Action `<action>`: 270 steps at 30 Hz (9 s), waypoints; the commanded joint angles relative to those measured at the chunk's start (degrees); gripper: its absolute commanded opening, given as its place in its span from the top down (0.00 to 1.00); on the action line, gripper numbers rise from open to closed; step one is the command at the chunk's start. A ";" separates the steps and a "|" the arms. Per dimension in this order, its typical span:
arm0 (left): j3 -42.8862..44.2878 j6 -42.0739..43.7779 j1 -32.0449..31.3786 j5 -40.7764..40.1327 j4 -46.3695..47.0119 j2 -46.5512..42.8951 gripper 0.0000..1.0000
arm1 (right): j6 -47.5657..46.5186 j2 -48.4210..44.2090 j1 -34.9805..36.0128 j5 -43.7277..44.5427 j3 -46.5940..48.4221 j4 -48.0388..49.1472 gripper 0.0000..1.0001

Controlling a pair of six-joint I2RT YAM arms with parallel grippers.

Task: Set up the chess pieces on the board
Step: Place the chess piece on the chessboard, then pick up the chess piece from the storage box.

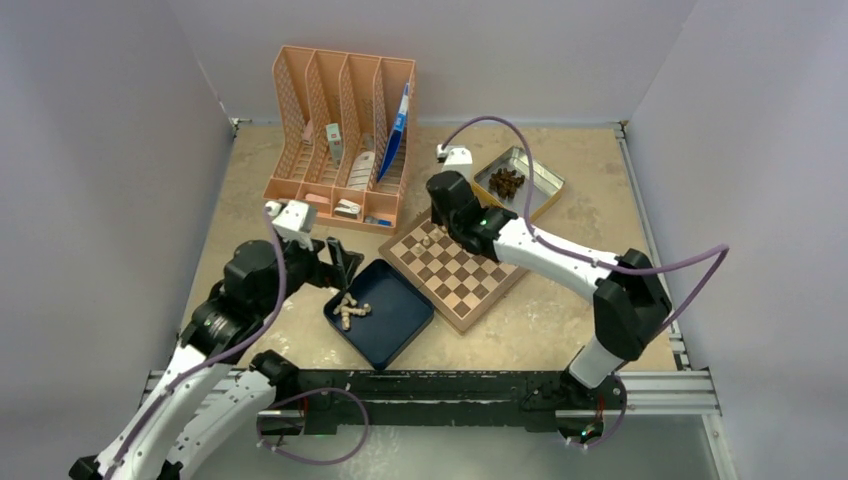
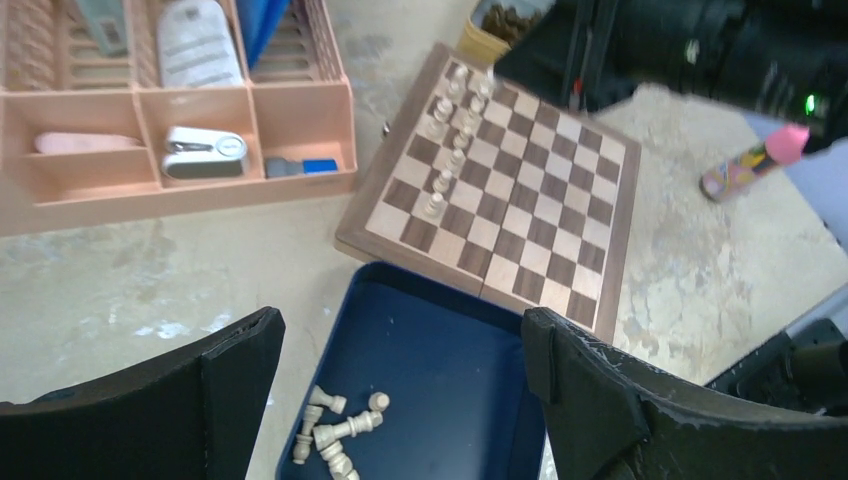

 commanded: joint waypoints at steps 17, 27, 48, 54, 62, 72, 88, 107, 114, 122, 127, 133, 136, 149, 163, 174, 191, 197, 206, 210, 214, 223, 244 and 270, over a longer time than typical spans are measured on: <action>0.53 5.87 0.16 8.22 0.69 8.88 0.10 | -5.73 17.30 -15.29 2.27 16.33 -0.41 0.85; 0.32 5.80 0.15 7.65 0.73 6.66 0.11 | -5.39 21.30 -16.23 1.14 18.20 -2.13 0.84; 0.30 5.54 0.15 7.04 0.68 6.37 0.11 | -4.04 23.20 -16.52 -0.66 17.96 -4.49 0.83; 0.31 5.62 0.13 7.09 0.69 6.70 0.11 | -3.98 23.85 -16.69 -1.11 18.14 -4.93 0.83; 0.35 5.63 0.08 7.08 0.64 6.64 0.11 | -3.87 24.47 -16.93 -1.17 18.33 -5.31 0.83; 0.31 5.35 0.12 7.18 0.46 5.93 0.11 | -4.05 25.11 -17.04 -2.01 19.34 -5.19 0.82; 0.17 5.10 0.16 6.99 0.39 5.29 0.11 | -3.83 26.34 -17.40 -2.54 19.71 -5.48 0.81; 0.22 4.88 0.13 6.83 0.40 5.16 0.11 | -3.72 27.16 -17.66 -3.16 20.02 -5.43 0.79; 0.22 4.83 0.12 6.68 0.39 5.07 0.11 | -3.68 27.00 -17.66 -3.03 20.12 -5.47 0.76; 0.22 4.75 0.15 6.64 0.32 5.05 0.11 | -3.90 27.03 -17.66 -2.81 21.22 -6.05 0.75; 0.16 4.57 0.16 6.65 0.25 4.72 0.11 | -3.70 26.65 -17.66 -2.51 21.36 -6.36 0.74; 0.20 4.66 0.15 6.75 0.39 4.97 0.11 | -3.39 25.84 -17.66 -1.41 21.59 -7.30 0.74; 0.22 4.74 0.11 6.66 0.39 4.91 0.11 | -3.33 25.15 -17.64 -1.28 21.80 -7.79 0.73; 0.14 4.67 0.14 5.44 -0.11 5.00 0.11 | -1.78 20.29 -17.66 -1.83 20.49 -9.70 0.73; 0.47 3.43 0.16 1.77 -1.54 4.14 0.10 | -2.60 6.67 -17.05 -12.50 11.64 -6.03 0.72; 0.67 2.88 0.15 -3.25 -1.70 0.78 0.10 | 1.77 -5.37 -2.65 -19.63 0.78 -0.70 0.72; -0.17 1.58 0.15 -12.19 -1.38 -14.62 0.08 | 5.17 8.85 18.88 -17.45 4.64 2.34 0.71; -0.30 1.76 0.14 -12.43 -1.04 -15.71 0.08 | 5.22 14.46 21.86 -16.08 7.85 1.34 0.72; -0.34 1.76 0.14 -12.17 -1.02 -15.90 0.08 | 5.35 19.44 23.21 -9.75 10.77 -2.76 0.71; -0.39 1.76 0.16 -12.08 -1.04 -15.97 0.08 | 5.62 19.94 23.16 -8.07 10.98 -4.03 0.69; -0.39 1.76 0.15 -11.99 -1.07 -16.13 0.08 | 5.77 20.72 23.20 -7.63 11.41 -4.87 0.69; -0.48 1.85 0.11 -11.91 -1.02 -16.13 0.08 | 6.15 21.40 23.20 -8.19 10.74 -5.52 0.69; -0.65 1.93 0.09 -11.12 -0.56 -15.54 0.08 | 5.62 23.17 23.21 -8.53 12.56 -7.58 0.79; -0.66 1.85 0.10 -10.85 -0.84 -14.75 0.08 | 3.22 7.58 11.14 -7.82 6.35 -5.94 0.83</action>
